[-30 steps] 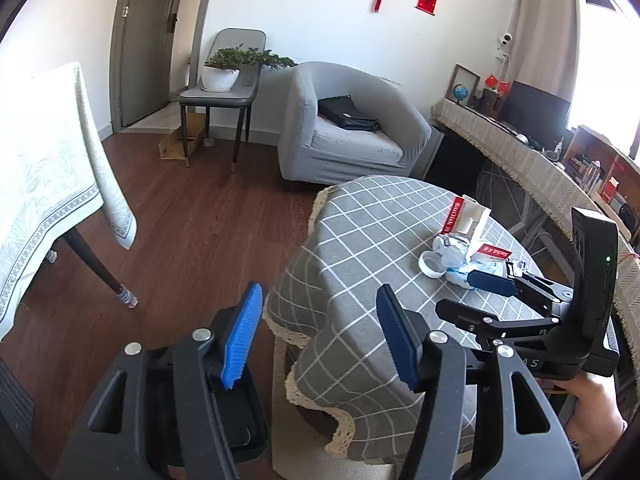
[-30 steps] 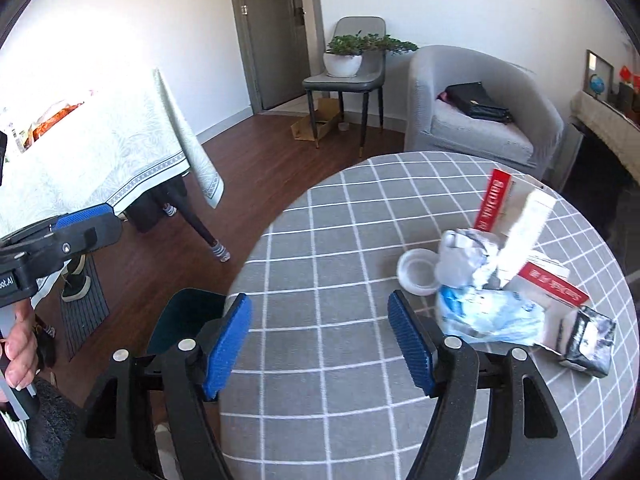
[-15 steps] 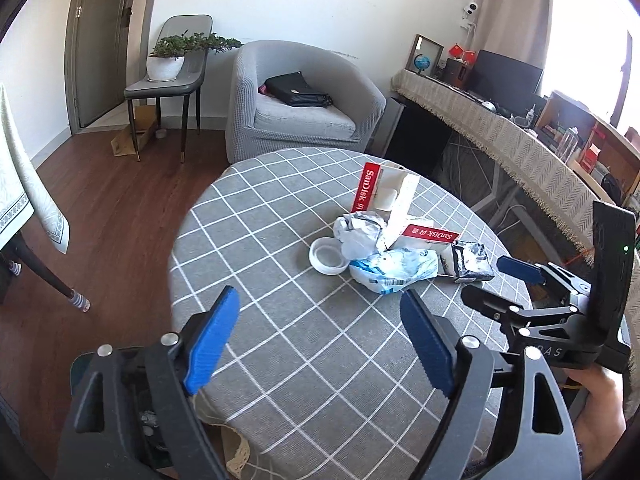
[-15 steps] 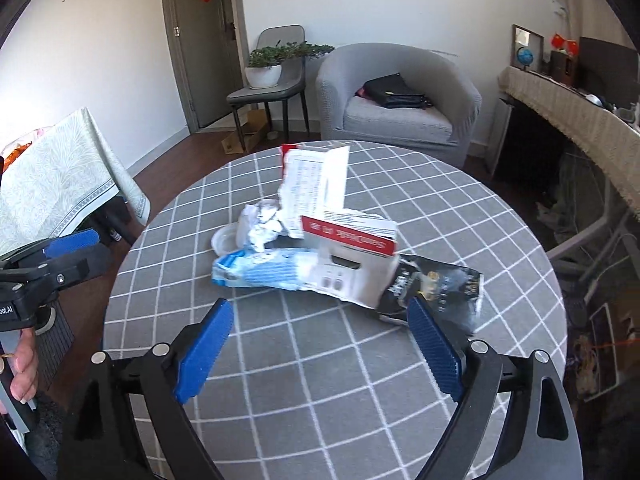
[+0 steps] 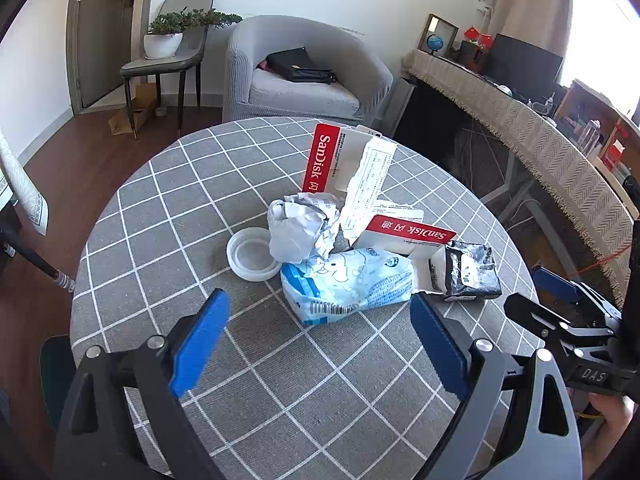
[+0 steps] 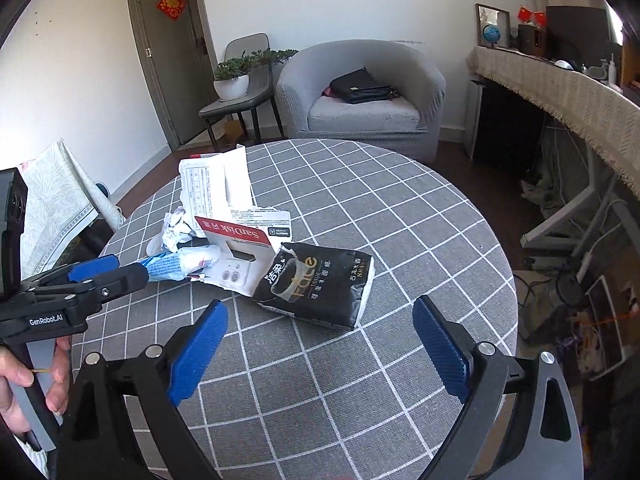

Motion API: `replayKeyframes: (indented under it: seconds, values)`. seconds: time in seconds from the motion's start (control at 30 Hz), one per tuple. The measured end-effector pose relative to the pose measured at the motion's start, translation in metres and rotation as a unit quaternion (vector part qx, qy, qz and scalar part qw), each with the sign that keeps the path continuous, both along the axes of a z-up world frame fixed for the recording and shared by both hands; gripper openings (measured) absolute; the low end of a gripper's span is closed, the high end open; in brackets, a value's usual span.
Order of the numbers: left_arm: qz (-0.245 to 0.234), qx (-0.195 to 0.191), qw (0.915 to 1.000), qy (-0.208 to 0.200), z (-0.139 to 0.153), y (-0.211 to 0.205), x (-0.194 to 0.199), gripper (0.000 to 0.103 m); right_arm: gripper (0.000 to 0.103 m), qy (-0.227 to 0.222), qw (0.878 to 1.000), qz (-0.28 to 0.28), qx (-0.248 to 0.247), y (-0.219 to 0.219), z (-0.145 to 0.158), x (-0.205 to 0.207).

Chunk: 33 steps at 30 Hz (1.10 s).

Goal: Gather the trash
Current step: 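Move both open tools back over the table, then grasp the blue wrapper with the left tool while the right tool grasps the black coffee bag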

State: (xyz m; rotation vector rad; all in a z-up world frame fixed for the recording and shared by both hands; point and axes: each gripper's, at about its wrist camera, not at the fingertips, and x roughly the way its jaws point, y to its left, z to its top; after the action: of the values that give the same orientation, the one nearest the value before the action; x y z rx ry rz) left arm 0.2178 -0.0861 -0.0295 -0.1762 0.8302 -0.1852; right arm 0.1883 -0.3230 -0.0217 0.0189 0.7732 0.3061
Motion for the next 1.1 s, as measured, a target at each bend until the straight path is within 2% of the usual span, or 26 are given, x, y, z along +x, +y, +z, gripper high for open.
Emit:
replayKeyframes:
  seconds: [0.17,0.5,0.73,0.77,0.8,0.9,1.1]
  values:
    - [0.003,-0.007,1.0,0.0,-0.003,-0.007,0.007,0.094,0.094,0.006,1.0,-0.001,0.027,-0.011,0.0,0.002]
    - [0.02,0.006,0.9997,0.016,-0.014,-0.02,0.024,0.094,0.094,0.019,1.0,0.005,0.017,-0.009,-0.006,0.011]
    - [0.022,-0.005,0.9993,0.029,-0.021,-0.017,0.036,0.094,0.094,0.036,0.999,0.002,0.02,-0.003,-0.012,0.021]
    - [0.021,-0.009,0.9993,0.03,-0.022,-0.015,0.036,0.091,0.094,0.04,0.999,-0.001,0.025,-0.002,-0.013,0.023]
    - [0.015,-0.014,0.9993,0.031,-0.022,-0.015,0.037,0.084,0.094,0.045,0.998,-0.002,0.032,-0.001,-0.014,0.023]
    - [0.007,-0.002,0.9996,0.027,-0.02,-0.017,0.035,0.082,0.094,0.053,0.998,-0.005,0.038,0.005,-0.016,0.026]
    - [0.001,-0.019,0.9996,0.021,-0.016,-0.008,0.027,0.08,0.094,0.067,0.997,-0.021,0.04,0.011,-0.023,0.033]
